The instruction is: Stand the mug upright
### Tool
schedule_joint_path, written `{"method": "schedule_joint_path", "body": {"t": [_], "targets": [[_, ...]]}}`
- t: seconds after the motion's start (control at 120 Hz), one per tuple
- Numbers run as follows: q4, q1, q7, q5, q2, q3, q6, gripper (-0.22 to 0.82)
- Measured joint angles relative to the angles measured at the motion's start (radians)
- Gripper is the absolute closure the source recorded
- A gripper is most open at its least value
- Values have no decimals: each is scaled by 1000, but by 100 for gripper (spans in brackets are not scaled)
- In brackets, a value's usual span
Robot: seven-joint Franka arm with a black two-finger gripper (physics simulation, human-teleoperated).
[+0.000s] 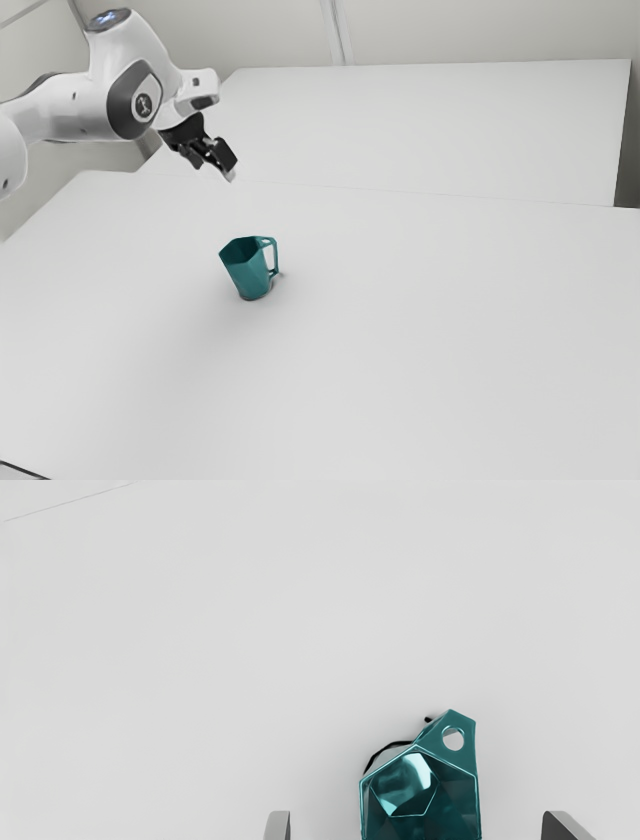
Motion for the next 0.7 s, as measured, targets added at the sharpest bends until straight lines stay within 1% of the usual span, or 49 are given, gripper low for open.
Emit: {"method": "schedule_joint_path", "body": {"t": [0.167, 0.392, 0.508, 0.7], "targets": [[94, 35, -1, 73, -15, -30, -97, 4], [134, 46, -17, 146, -82, -38, -209, 3], [172, 52, -36, 171, -94, -39, -281, 3], [181, 49, -61, 199, -117, -41, -352, 2]]}}
